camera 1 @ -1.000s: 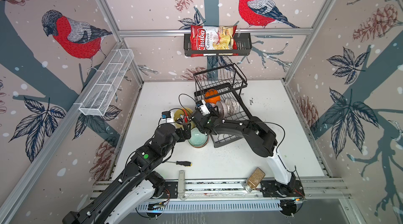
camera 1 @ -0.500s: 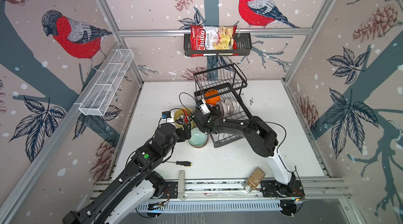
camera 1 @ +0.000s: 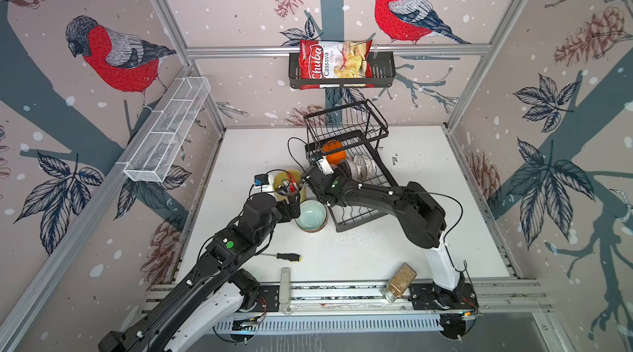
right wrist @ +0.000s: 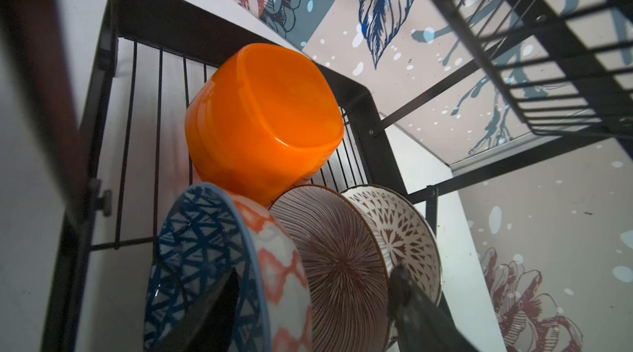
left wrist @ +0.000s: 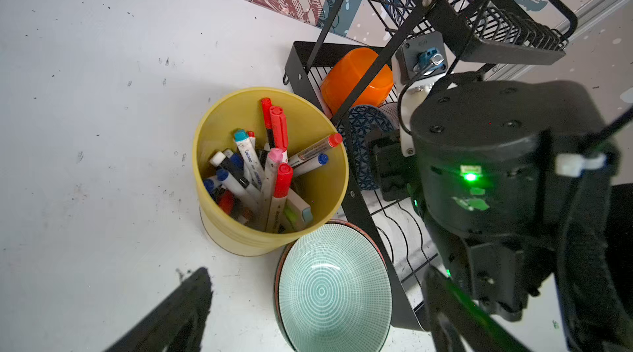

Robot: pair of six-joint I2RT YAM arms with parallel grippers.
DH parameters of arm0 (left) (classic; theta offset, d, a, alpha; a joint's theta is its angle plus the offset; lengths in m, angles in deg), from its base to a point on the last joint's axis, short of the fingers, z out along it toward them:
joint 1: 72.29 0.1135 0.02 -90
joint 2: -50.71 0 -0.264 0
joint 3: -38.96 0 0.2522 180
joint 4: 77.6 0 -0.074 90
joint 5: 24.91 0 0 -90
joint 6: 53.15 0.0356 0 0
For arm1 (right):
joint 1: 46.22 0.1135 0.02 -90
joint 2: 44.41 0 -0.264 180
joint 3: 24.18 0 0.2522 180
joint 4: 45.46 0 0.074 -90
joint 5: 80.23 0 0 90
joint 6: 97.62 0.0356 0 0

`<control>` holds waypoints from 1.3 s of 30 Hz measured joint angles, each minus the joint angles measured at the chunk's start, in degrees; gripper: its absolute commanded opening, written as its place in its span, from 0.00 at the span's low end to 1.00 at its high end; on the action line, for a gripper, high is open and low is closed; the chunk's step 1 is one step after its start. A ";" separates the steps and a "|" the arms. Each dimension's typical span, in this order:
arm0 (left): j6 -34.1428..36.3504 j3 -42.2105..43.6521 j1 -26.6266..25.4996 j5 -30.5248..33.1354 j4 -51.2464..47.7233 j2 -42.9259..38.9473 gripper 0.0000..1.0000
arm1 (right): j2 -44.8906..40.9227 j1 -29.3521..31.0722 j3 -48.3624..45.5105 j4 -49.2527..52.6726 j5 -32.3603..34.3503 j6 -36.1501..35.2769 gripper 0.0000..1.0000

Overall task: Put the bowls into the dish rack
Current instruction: 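Lower the blue bowl on edge into the rack beside the pink-striped bowl, then open and withdraw the right gripper while the left gripper moves toward the green bowl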

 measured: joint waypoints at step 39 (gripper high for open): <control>0.00 0.17 0.07 0.24 -0.04 -0.07 0.95 | -2.99 1.68 -6.36 0.09 -1.25 -0.46 0.86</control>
